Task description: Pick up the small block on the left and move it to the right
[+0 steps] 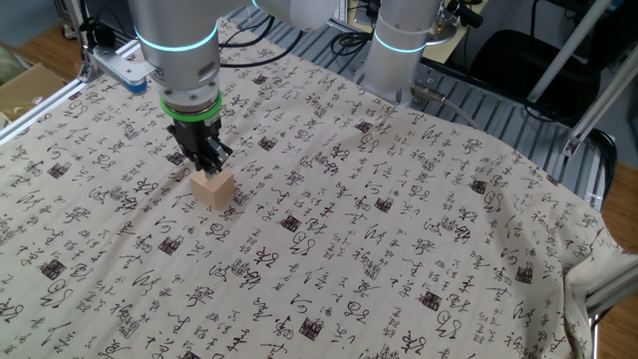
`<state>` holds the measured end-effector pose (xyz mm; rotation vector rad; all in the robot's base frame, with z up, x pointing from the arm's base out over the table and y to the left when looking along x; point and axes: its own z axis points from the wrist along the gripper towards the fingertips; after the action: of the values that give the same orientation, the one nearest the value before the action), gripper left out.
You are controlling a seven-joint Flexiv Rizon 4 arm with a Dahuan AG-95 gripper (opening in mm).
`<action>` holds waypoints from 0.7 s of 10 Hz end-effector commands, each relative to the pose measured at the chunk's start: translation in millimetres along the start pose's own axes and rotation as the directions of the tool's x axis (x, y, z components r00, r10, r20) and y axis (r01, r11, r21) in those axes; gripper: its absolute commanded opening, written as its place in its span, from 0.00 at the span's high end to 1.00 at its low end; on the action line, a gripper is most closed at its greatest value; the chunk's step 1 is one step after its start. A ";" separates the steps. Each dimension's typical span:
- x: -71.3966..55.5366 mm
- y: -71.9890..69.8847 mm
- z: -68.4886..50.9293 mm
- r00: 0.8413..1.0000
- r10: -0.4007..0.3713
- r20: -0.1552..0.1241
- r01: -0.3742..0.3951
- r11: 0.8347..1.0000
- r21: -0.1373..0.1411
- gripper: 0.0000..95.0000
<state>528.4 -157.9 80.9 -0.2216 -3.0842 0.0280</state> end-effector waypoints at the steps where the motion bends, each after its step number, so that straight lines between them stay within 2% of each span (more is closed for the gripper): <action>1: -0.9 0.8 1.3 1.000 0.006 -0.003 -0.006 1.000 -0.006 0.40; 3: -1.1 1.0 1.8 1.000 0.013 -0.003 -0.013 1.000 -0.022 0.40; 4: -1.3 1.4 2.5 1.000 0.014 -0.005 -0.014 1.000 -0.024 0.20; 7: -1.7 2.5 4.2 1.000 0.024 -0.006 -0.024 0.999 -0.030 0.20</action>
<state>530.7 -155.9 75.2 -0.2579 -3.0810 -0.0211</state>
